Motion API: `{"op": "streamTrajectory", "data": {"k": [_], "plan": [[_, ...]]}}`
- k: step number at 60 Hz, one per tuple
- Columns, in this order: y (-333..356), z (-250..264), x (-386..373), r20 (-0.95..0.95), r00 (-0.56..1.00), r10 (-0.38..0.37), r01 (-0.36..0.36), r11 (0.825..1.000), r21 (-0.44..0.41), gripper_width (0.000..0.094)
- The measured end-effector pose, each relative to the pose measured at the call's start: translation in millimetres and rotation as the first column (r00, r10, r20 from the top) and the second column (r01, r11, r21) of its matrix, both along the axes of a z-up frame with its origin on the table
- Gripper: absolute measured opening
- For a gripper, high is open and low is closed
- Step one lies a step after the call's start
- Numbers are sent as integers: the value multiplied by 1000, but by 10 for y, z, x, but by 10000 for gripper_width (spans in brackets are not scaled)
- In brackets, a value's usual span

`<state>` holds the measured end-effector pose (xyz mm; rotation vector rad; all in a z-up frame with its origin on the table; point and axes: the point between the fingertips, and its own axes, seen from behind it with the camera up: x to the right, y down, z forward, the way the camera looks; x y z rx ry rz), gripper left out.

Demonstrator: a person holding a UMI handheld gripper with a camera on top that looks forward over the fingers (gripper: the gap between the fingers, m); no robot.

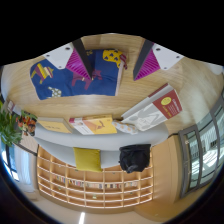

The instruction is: Fold towel

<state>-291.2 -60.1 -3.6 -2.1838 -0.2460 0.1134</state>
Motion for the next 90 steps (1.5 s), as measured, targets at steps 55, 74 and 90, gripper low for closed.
{"op": "streamTrajectory", "data": {"k": [55, 74, 90], "plan": [[-55, 974, -432, -424, 899, 109, -118, 993, 6, 43], [279, 657, 443, -452, 891, -44, 16, 998, -65, 44], [454, 339, 1306, -238, 960, -150, 144, 989, -41, 496]]}}
